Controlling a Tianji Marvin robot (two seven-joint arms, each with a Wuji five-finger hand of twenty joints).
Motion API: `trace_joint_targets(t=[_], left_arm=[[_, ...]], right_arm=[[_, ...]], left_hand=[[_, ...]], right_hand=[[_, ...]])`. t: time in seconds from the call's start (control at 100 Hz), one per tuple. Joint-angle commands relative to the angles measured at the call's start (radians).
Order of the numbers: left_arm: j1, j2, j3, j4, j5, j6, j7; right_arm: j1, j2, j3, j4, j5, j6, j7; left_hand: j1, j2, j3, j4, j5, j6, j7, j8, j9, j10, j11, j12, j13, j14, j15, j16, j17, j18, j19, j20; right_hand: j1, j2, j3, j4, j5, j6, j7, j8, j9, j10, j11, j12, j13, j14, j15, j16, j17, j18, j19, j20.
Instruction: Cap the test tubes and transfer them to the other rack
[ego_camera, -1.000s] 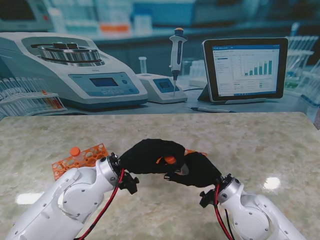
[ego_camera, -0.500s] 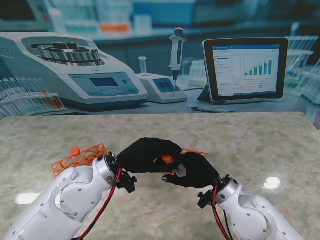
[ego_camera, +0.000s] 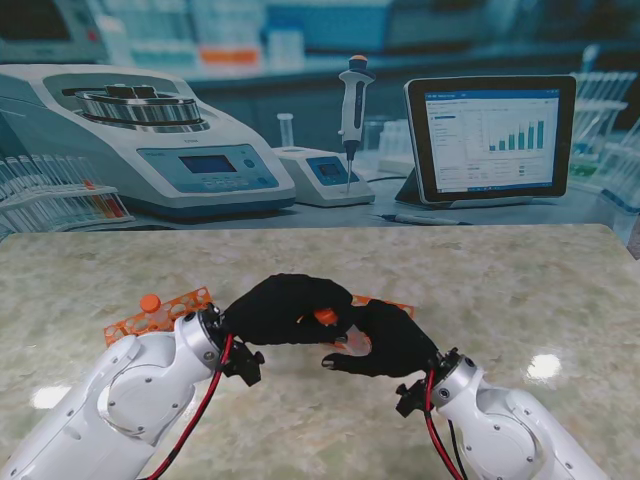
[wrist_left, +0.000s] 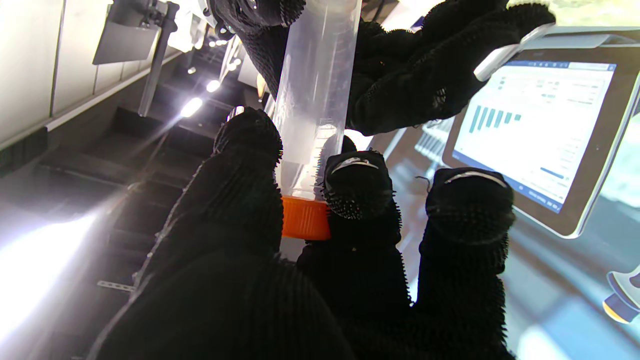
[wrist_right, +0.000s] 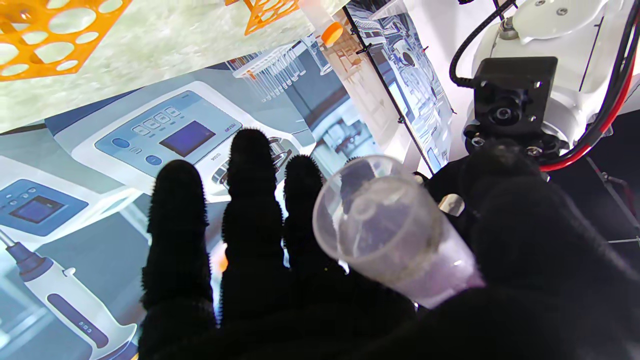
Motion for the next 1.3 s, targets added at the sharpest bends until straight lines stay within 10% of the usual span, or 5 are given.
trace_joint_targets(t=[0.0, 1.29], left_arm=[[0.005, 0.008, -0.014, -0.014, -0.001, 0.008, -0.006], [0.13, 0.025, -0.187, -0.066, 0.05, 0.0, -0.06]], right_arm=[[-0.007, 0.004, 0.005, 0.001, 0.007, -0.003, 0.015], [0.01, 0.043, 0.095, -0.061, 0.039, 0.003, 0.213]], left_hand=[[0.184, 0.19, 0.487, 0.11, 0.2, -0.012, 0.272, 0.18, 0.204, -0.105, 0.275, 0.083, 0.012, -0.048, 0.028, 0.015, 0.012, 0.016, 0.001, 0.046], [0.184, 0.189, 0.494, 0.107, 0.21, -0.012, 0.275, 0.208, 0.201, -0.101, 0.282, 0.089, 0.007, -0.042, 0.034, 0.018, 0.015, 0.02, -0.008, 0.049]], right_hand=[[-0.05, 0.035, -0.022, 0.02, -0.036, -0.032, -0.018, -0.016, -0.041, -0.008, -0.008, -0.012, -0.041, 0.006, -0.017, -0.018, -0.034, 0.02, -0.021, -0.022], [-0.26, 0.039, -0.009, 0.0, -0.033, -0.089, 0.004, -0.039, -0.101, -0.021, -0.014, -0.042, -0.187, 0.029, -0.073, -0.113, -0.172, 0.05, -0.101, -0.075]])
